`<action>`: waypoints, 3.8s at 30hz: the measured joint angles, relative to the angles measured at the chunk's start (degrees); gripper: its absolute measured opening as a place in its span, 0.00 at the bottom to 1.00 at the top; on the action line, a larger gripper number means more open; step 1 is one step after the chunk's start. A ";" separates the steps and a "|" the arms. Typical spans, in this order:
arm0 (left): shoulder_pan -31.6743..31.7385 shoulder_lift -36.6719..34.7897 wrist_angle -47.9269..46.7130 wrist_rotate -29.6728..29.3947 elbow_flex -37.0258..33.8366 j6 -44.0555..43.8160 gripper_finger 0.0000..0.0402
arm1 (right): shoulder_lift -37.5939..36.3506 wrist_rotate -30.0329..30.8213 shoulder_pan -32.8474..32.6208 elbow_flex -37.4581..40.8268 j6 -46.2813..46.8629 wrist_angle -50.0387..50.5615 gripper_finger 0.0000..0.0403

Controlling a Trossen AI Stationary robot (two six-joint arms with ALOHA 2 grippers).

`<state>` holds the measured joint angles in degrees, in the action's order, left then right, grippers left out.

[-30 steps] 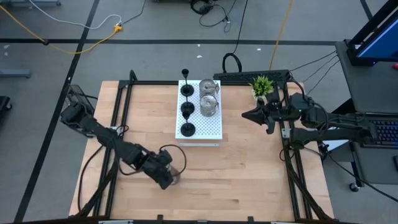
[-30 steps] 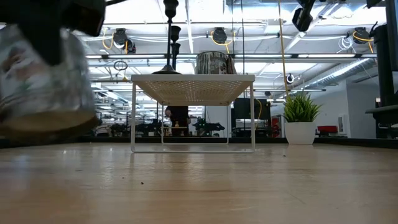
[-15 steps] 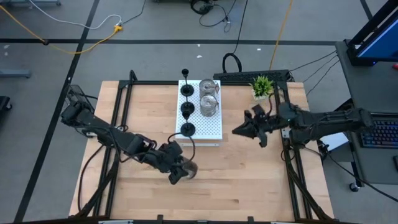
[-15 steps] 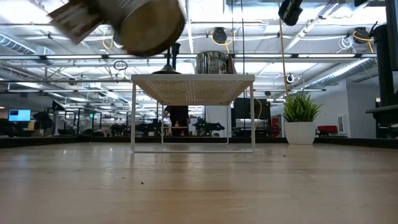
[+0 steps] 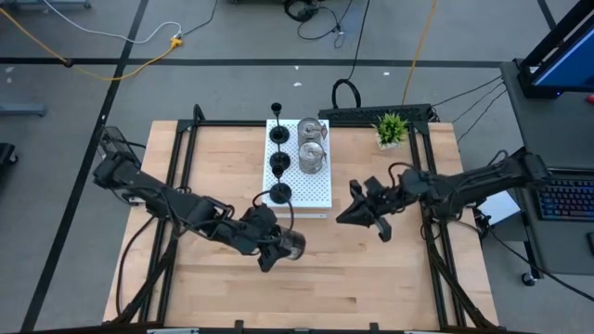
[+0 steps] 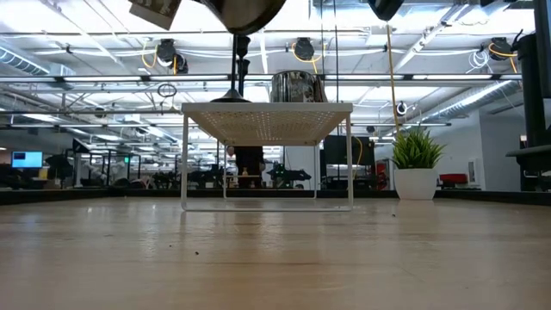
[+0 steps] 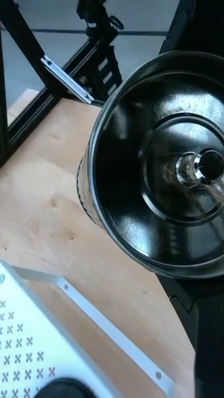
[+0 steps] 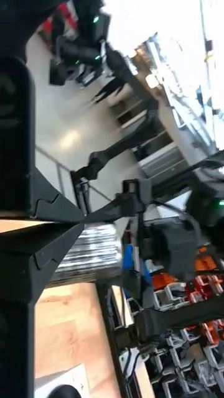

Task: Pick & Place candle stick holders
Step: Put the silver scented candle on the shelf aligned with the other silver scented candle

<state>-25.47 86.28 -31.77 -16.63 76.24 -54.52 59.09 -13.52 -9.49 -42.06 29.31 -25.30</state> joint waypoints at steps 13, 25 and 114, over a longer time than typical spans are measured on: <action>0.87 5.68 0.14 0.53 6.16 3.21 0.88 | 6.96 14.35 -6.43 -6.63 -22.81 9.86 0.31; 3.05 6.12 0.39 -1.85 7.75 7.18 0.88 | 14.23 25.68 -11.40 -23.10 -29.34 36.31 0.64; 5.52 6.40 6.48 -4.10 7.66 15.23 0.88 | 27.10 19.43 -7.46 -36.37 -14.87 43.57 0.99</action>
<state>-19.94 92.68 -25.30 -20.73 83.90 -39.29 86.19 5.91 -16.95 -78.43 14.44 18.26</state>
